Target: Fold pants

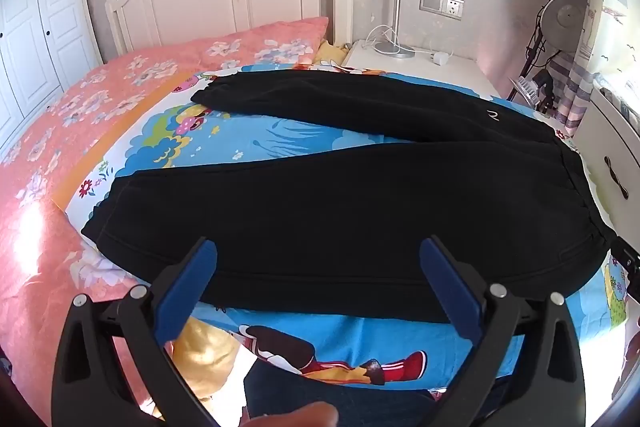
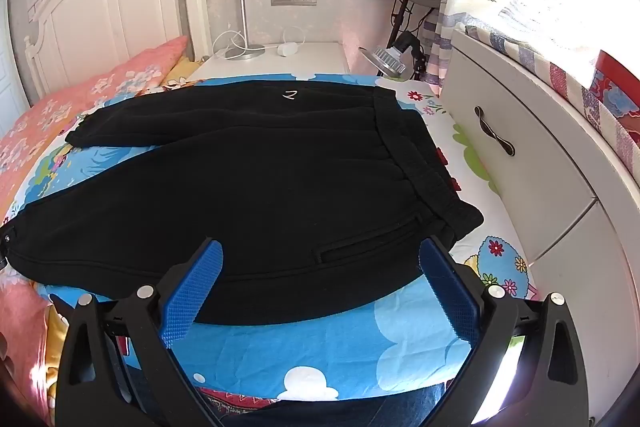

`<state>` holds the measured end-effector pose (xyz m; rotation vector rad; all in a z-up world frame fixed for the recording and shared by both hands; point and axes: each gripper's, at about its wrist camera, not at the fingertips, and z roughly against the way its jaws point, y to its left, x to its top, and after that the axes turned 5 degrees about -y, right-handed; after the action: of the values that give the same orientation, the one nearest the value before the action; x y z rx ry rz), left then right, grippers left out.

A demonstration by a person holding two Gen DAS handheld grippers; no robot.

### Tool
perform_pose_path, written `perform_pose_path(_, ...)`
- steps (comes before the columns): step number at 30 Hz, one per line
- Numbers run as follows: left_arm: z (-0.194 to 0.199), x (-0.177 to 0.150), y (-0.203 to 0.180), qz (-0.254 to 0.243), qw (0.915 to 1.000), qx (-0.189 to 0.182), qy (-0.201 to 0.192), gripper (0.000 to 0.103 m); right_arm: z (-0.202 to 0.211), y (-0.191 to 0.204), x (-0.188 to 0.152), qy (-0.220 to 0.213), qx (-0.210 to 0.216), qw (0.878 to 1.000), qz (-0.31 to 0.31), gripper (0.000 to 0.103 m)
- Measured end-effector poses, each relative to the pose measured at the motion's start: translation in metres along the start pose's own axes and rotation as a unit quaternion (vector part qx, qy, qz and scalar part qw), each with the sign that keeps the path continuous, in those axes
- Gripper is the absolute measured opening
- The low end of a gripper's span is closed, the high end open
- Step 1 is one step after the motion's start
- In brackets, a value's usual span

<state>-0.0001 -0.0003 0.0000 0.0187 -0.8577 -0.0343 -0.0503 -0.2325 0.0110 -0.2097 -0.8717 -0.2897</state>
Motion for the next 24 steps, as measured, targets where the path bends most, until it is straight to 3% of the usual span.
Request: perform_pose_path(24, -0.0012, 0.0009, -0.0030, -0.001, 1.0000, -0.004, 0.000, 0.102, 0.0026, -0.0017, 0.0013, -0.004, 0.007, 1.000, 0.002, 0.096)
